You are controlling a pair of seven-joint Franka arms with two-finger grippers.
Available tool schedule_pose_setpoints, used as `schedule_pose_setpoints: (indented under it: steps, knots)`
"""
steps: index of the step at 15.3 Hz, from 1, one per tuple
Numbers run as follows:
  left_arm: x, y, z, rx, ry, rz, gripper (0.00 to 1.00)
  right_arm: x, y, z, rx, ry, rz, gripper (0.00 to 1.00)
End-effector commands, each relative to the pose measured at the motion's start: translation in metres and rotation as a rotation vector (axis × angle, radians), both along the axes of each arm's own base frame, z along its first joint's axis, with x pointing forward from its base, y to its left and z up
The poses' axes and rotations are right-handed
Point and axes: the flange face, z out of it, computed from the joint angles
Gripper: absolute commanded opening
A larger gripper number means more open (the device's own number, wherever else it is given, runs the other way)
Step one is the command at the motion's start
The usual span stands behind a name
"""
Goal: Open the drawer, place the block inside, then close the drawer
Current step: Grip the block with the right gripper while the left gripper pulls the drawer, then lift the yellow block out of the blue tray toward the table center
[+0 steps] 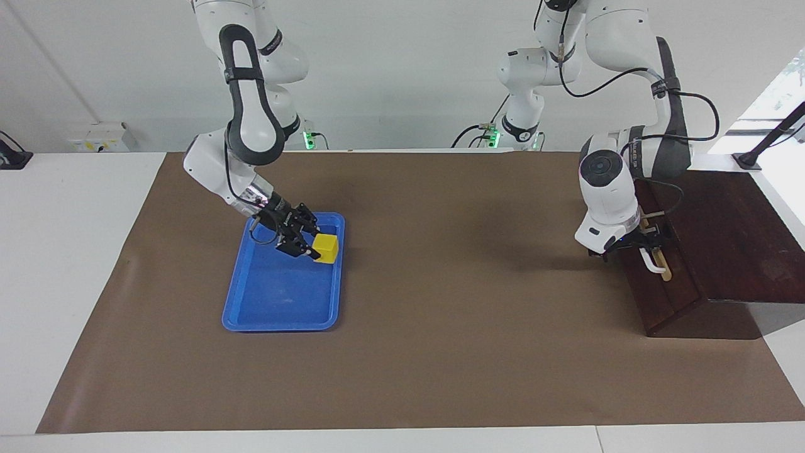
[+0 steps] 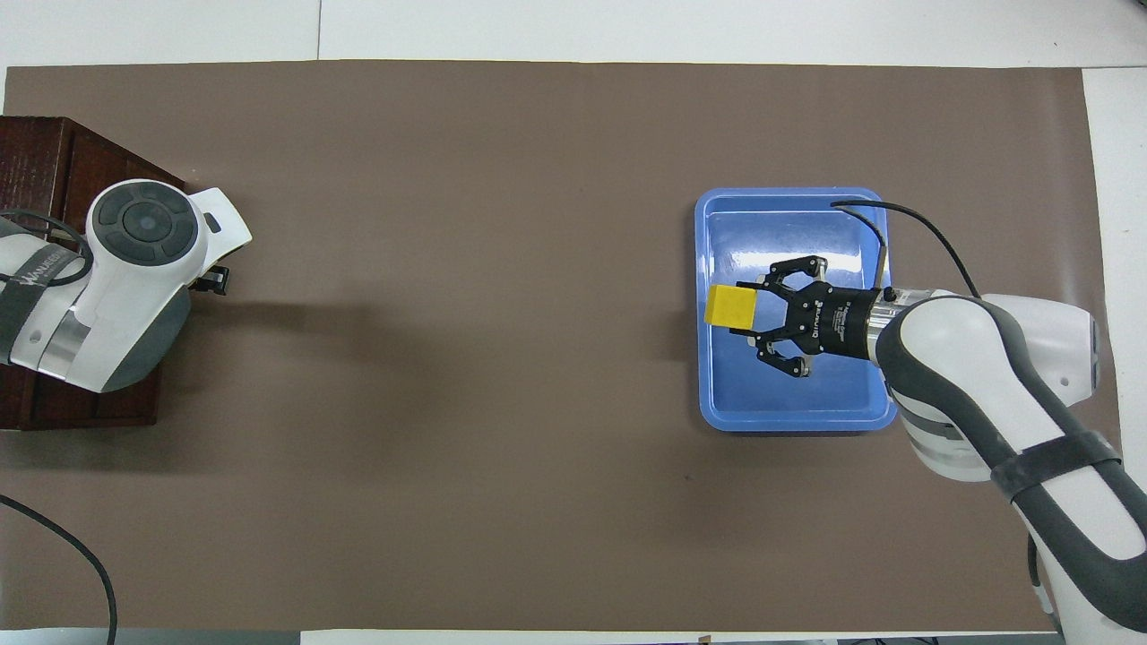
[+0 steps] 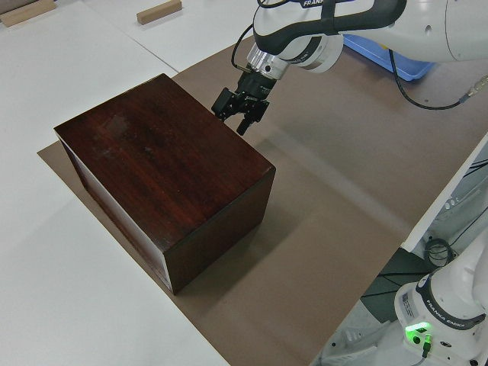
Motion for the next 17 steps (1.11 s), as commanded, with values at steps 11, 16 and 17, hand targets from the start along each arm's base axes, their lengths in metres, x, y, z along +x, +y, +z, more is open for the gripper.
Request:
schedule_pose_setpoints:
  steps: [11, 16, 17]
  knots:
    - [-0.015, -0.067, -0.003, -0.041, -0.018, -0.008, 1.00, 0.049, 0.049, 0.139, 0.001, 0.117, 0.176, 0.00]
    - [-0.022, -0.098, 0.000, -0.042, 0.004, -0.029, 1.00, 0.060, 0.087, 0.164, 0.023, 0.181, 0.131, 0.00]
    - [-0.023, -0.102, 0.003, -0.037, 0.008, -0.029, 1.00, 0.060, 0.093, 0.167, 0.024, 0.186, 0.130, 0.00]
